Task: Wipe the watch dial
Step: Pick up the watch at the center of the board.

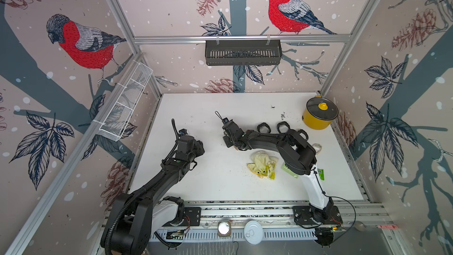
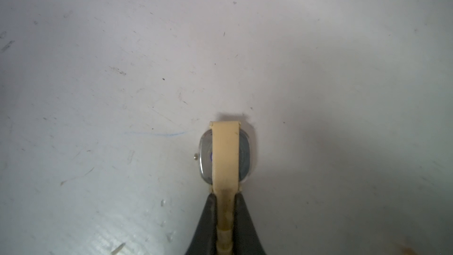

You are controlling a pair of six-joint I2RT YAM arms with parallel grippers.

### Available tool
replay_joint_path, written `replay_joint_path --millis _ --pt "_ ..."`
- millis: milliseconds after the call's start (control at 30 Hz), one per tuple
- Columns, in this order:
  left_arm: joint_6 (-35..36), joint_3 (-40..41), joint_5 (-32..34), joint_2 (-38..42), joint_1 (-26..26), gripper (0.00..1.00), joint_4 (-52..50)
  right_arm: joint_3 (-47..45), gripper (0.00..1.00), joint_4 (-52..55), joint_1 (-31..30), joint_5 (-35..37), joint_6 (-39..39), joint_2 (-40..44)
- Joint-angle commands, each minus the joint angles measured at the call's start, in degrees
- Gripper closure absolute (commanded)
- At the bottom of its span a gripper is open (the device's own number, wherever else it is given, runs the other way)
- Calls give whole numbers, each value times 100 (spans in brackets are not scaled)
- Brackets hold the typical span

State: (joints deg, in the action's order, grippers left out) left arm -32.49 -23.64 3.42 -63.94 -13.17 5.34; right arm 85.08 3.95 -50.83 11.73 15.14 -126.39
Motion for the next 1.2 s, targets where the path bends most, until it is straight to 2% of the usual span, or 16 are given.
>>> replay_joint_path --millis 0,100,233,300,533,767,1167 --pt "61 9 2 22 9 41 160 2 90 614 42 -725 70 56" --pt "89 8 -169 1 7 41 243 22 90 606 144 -1670 192 188" --pt "67 99 -604 18 7 41 584 -170 91 88 416 -3856 569 308" --pt "52 102 -859 -29 9 41 741 -298 91 -262 507 -4627 786 342" --pt "-278 -46 -1140 -223 7 41 805 -519 91 -1145 804 -6191 1587 -12" --pt "-624 264 -1478 -454 -84 45 1557 -538 89 -1443 967 -6413 2002 -333" --pt "-907 -75 -1493 -1647 -624 51 2367 -650 88 -1726 1151 -6477 2309 -532"
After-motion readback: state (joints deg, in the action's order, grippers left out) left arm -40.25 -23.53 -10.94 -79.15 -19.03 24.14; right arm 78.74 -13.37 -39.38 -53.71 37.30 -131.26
